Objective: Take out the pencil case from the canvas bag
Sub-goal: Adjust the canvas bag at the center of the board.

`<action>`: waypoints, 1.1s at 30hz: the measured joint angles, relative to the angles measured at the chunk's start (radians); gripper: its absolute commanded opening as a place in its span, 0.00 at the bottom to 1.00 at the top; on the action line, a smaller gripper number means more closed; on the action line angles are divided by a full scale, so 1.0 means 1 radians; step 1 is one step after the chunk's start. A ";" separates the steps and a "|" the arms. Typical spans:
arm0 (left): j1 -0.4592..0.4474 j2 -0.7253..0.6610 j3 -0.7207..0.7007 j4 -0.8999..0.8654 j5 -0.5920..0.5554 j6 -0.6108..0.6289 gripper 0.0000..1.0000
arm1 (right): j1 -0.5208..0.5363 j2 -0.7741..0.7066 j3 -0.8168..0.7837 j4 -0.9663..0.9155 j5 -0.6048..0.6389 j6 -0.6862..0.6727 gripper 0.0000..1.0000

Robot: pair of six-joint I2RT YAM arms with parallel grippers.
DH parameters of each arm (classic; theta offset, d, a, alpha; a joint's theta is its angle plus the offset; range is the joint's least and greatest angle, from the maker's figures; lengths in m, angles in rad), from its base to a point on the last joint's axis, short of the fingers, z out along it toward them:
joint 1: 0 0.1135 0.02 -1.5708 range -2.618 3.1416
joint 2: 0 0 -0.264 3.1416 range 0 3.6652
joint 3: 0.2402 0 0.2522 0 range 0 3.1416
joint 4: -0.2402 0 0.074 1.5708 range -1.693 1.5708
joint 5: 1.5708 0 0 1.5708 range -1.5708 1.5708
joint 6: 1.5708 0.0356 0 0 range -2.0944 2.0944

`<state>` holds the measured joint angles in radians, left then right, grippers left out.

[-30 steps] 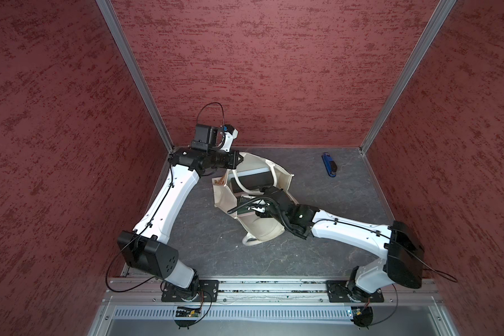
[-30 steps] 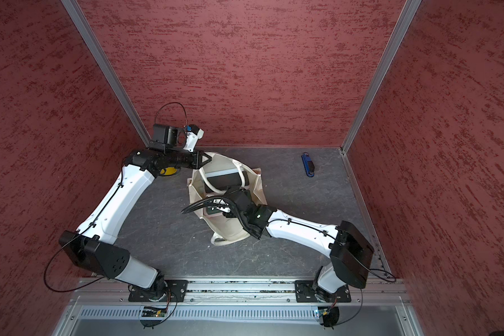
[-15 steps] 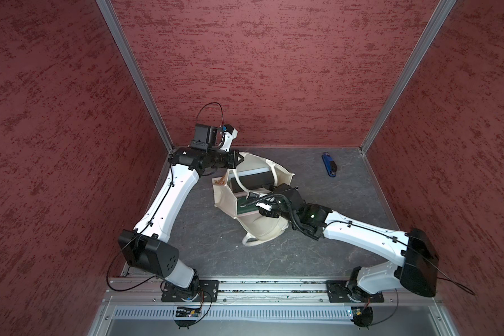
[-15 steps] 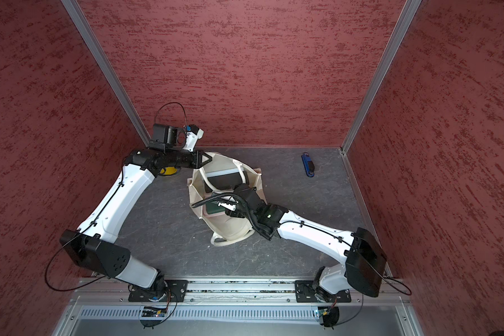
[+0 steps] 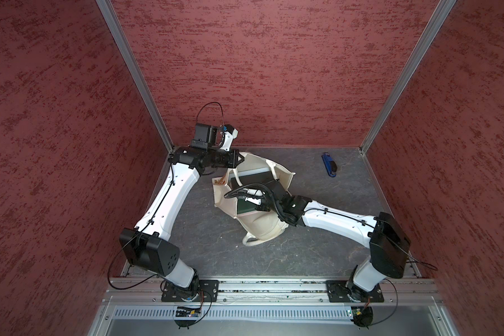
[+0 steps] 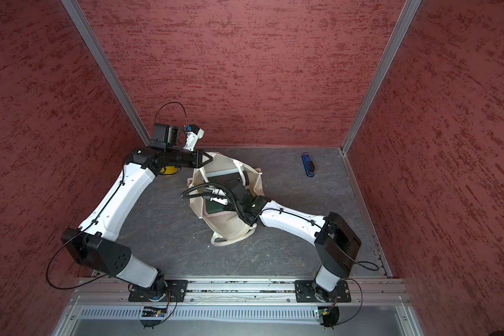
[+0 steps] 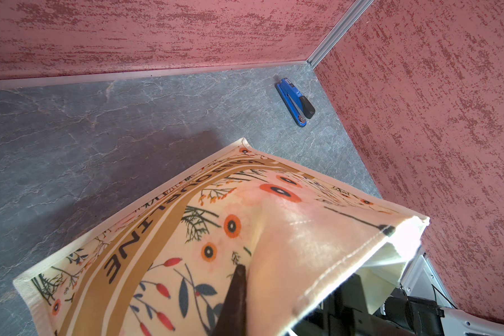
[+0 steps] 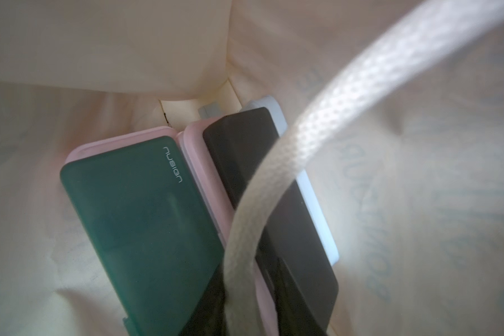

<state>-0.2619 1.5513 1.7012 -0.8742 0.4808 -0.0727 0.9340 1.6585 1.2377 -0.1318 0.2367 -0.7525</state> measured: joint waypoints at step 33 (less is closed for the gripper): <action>0.026 -0.250 -0.082 0.094 0.032 0.291 0.77 | -0.024 -0.245 0.100 0.055 -0.050 0.202 0.00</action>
<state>-0.2356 1.3010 1.6196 -0.7803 0.5125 0.2188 0.9096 1.4136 1.3380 -0.0769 0.1864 -0.5503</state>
